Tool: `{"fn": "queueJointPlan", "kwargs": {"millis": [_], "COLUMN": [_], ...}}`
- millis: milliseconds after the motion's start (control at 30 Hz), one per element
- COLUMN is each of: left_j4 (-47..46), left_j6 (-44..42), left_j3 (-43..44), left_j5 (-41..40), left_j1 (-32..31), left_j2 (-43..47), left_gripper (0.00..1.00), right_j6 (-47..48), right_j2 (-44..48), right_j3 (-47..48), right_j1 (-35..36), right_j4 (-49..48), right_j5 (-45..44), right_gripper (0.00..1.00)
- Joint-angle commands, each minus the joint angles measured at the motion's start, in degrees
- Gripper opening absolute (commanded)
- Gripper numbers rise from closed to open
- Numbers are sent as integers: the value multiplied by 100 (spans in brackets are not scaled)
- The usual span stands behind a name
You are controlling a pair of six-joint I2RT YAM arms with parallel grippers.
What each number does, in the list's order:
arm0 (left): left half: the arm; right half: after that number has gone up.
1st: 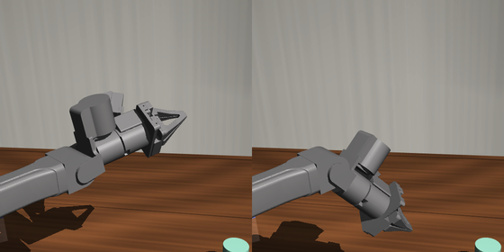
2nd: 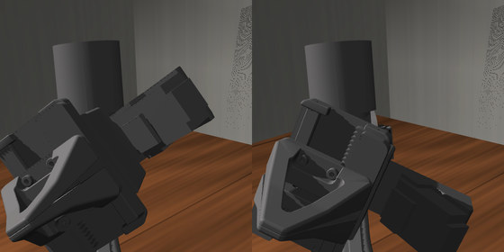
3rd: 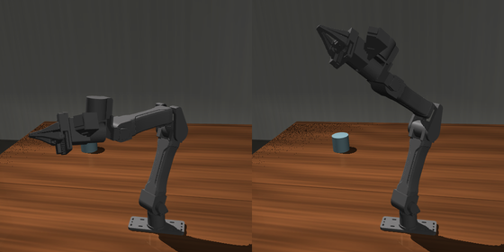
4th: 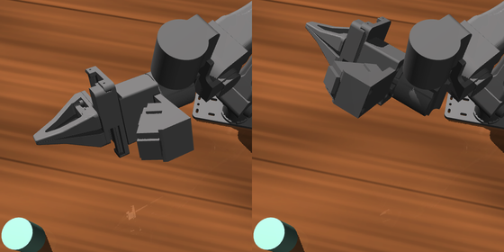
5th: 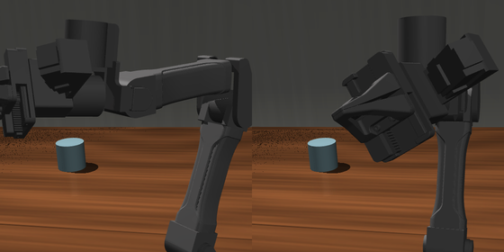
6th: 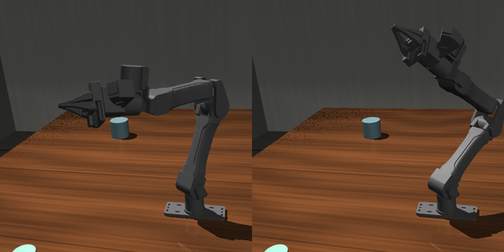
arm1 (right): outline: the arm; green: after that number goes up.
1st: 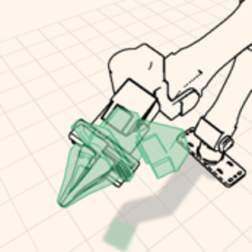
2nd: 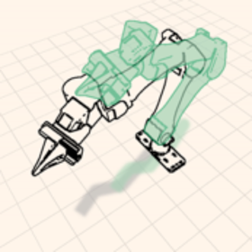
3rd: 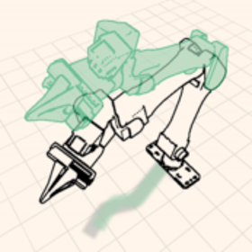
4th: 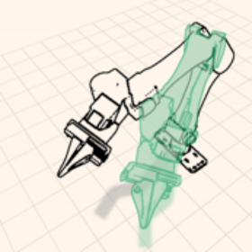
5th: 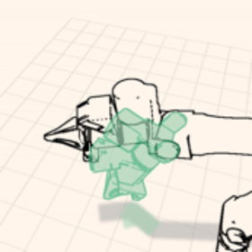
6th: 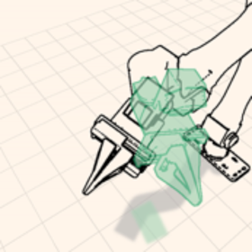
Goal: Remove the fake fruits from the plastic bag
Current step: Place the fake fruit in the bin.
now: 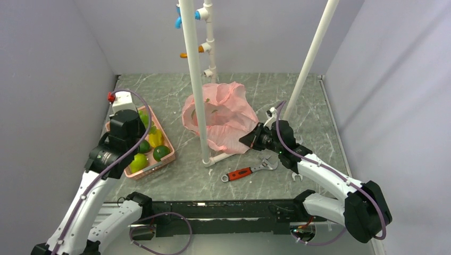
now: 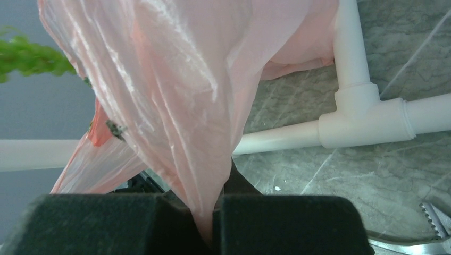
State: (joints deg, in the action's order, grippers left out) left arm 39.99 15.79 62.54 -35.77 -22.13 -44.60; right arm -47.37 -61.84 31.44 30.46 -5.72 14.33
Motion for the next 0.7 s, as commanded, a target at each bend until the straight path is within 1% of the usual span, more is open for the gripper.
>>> {"fn": "queueJointPlan", "kwargs": {"millis": [0,100,200,267,333,467,567,633,667], "left_j4": [-244,-285,-102,19,-3,-259,-338,-369,-412], "left_j6": [458,632,889,1026,1082,1067,1010,957,924], "left_j3": [-647,-927,-827,-694,-619,-629,-621,-612,-642], "left_j5": [-141,-244,-175,54,325,901,1039,1037,1036], "left_j1": [363,632,952,1185,1376,1785,2085,2192,2372], "left_j2": [-118,-467,-925,-1203,-1371,-1477,-1550,-1613,-1635], "left_gripper": [1,1,1,0,0,6,10,12,12], "right_j6": [354,639,972,1036,1001,992,1031,1068,1076], "right_j2": [-33,-189,-453,-595,-673,-743,-687,-679,-679], "right_j3": [-73,-322,-494,-669,-847,-942,-802,-663,-601], "right_j1": [-13,83,399,612,659,658,657,655,642], "right_j4": [-675,-1131,-1212,-1265,-1288,-1237,-1141,-1077,-1065], "right_j5": [381,826,937,789,645,441,330,283,286], "right_gripper": [0,0,0,0,0,0,0,0,0]}}
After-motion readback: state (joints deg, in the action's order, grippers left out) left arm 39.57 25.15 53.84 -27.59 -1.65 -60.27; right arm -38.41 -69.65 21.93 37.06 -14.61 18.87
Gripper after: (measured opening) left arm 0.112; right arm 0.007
